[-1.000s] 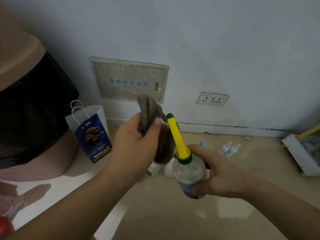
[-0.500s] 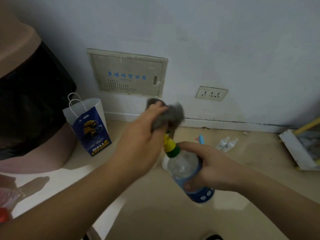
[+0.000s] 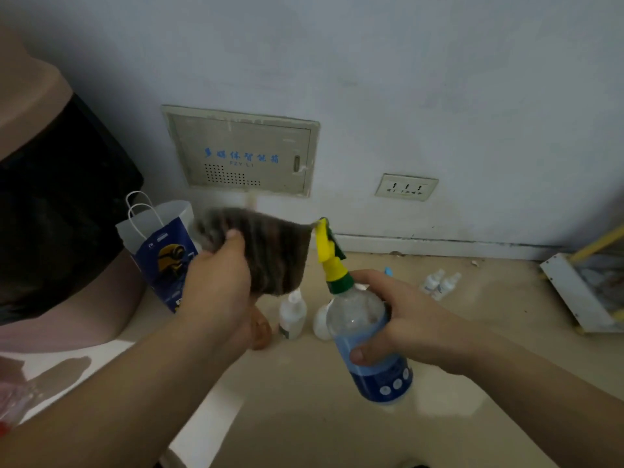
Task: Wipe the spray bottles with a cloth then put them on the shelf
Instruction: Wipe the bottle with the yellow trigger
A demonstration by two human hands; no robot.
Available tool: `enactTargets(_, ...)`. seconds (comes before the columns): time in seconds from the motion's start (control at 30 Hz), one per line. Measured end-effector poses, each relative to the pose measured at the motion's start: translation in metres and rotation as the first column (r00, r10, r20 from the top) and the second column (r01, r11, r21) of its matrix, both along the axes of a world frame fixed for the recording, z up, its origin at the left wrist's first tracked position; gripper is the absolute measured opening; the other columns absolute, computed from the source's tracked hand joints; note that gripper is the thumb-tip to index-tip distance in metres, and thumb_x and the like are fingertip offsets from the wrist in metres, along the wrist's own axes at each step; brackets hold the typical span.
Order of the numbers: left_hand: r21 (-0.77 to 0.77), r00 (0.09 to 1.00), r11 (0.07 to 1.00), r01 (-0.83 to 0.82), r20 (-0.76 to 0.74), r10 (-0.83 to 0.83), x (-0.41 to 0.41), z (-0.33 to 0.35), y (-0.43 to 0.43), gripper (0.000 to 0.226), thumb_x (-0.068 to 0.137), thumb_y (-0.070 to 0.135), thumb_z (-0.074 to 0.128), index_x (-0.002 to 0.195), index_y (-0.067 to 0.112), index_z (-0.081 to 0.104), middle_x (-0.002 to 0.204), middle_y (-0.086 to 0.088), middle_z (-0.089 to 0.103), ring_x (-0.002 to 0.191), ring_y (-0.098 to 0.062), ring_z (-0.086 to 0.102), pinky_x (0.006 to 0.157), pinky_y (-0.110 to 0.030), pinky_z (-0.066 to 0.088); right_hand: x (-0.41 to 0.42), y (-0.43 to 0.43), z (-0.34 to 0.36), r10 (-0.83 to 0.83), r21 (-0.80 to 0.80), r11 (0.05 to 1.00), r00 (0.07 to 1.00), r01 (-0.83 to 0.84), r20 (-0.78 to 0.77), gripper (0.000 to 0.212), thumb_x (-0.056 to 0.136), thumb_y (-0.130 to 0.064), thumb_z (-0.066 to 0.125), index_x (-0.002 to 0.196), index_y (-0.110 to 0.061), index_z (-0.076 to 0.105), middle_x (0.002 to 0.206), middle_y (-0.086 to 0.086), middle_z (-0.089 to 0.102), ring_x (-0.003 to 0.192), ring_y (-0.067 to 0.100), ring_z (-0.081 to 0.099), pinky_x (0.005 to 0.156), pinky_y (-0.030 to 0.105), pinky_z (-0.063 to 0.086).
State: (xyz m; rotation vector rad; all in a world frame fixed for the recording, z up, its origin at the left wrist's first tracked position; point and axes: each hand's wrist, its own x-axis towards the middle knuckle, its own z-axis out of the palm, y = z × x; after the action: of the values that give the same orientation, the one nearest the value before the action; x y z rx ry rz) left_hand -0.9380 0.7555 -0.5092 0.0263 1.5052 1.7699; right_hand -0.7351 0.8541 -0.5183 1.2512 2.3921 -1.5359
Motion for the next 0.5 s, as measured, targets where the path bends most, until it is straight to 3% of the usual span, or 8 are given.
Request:
enactTargets(0.07,-0.072,0.995,0.993,0.094,0.022,-0.093,0.011,-0.009,-0.001,0.025,0.104,0.040,0.053,0.121,0.024,0.063,0.116,-0.005,0.072,0.104,-0.024,0.069,0.099,-0.052,0.054,-0.003,-0.004,0.002,0.034,0.085,0.996,0.999,-0.037,0.039,0.073,0.059,-0.040,0.095,0.121,-0.046,0.059,0.110,-0.019,0.070,0.099,0.008,0.070,0.085,0.034,0.064)
enactTargets(0.13,-0.111,0.969,0.964,0.240,-0.037,-0.245,0.032,-0.018,-0.001,0.021,0.100,0.049,0.057,0.106,0.031,0.067,0.105,0.003,0.077,0.105,-0.020,0.070,0.097,-0.049,0.054,-0.005,-0.006,0.002,0.029,0.120,0.992,0.999,-0.030,0.015,0.059,0.065,-0.037,0.096,0.114,-0.042,0.063,0.104,-0.022,0.073,0.093,0.001,0.072,0.078,0.024,0.064)
enactTargets(0.23,-0.044,0.872,0.879,0.475,-0.109,-0.477,0.044,-0.027,0.001,0.048,0.084,0.074,0.061,0.120,0.044,0.068,0.124,0.011,0.073,0.125,-0.016,0.063,0.113,-0.049,0.041,-0.007,-0.008,0.002,0.000,0.114,0.993,0.997,0.009,-0.075,0.054,0.070,-0.028,0.095,0.113,-0.041,0.066,0.105,-0.025,0.074,0.092,-0.005,0.071,0.074,0.018,0.062)
enactTargets(0.3,0.079,0.872,0.871,0.485,0.029,-0.489,0.040,-0.025,0.003,0.045,0.096,0.059,0.056,0.130,0.033,0.067,0.126,0.006,0.073,0.122,-0.017,0.066,0.115,-0.046,0.041,-0.007,-0.009,0.002,-0.006,0.129,0.991,0.996,0.018,-0.088,0.057,0.069,-0.030,0.095,0.116,-0.043,0.065,0.108,-0.024,0.074,0.096,-0.004,0.071,0.079,0.021,0.062)
enactTargets(0.37,0.103,0.862,0.857,0.504,0.001,-0.507,0.044,-0.018,0.003,0.038,0.101,0.057,0.049,0.120,0.035,0.072,0.122,0.007,0.074,0.121,-0.015,0.067,0.114,-0.044,0.043,-0.007,-0.009,0.004,0.001,0.121,0.993,0.996,0.010,-0.089,0.056,0.070,-0.030,0.095,0.117,-0.043,0.066,0.109,-0.022,0.075,0.097,-0.001,0.072,0.081,0.024,0.063)
enactTargets(0.43,-0.016,0.868,0.881,0.472,-0.168,-0.468,0.054,-0.020,-0.003,0.029,0.100,0.060,0.047,0.100,0.045,0.072,0.105,0.022,0.075,0.107,0.004,0.068,0.100,-0.026,0.053,-0.006,-0.007,0.006,-0.014,0.063,0.998,0.995,0.020,-0.096,0.052,0.072,-0.024,0.095,0.115,-0.039,0.069,0.107,-0.017,0.077,0.096,0.005,0.075,0.081,0.028,0.064)
enactTargets(0.5,-0.068,0.823,0.877,0.475,-0.320,-0.470,0.071,-0.020,-0.017,0.017,0.105,0.045,0.046,0.105,0.049,0.062,0.100,0.032,0.070,0.094,0.022,0.061,0.077,-0.001,0.048,-0.002,-0.002,0.005,-0.083,-0.001,0.997,0.992,0.083,-0.093,0.049,0.072,-0.023,0.095,0.113,-0.032,0.070,0.105,-0.009,0.079,0.095,0.012,0.077,0.084,0.036,0.065)
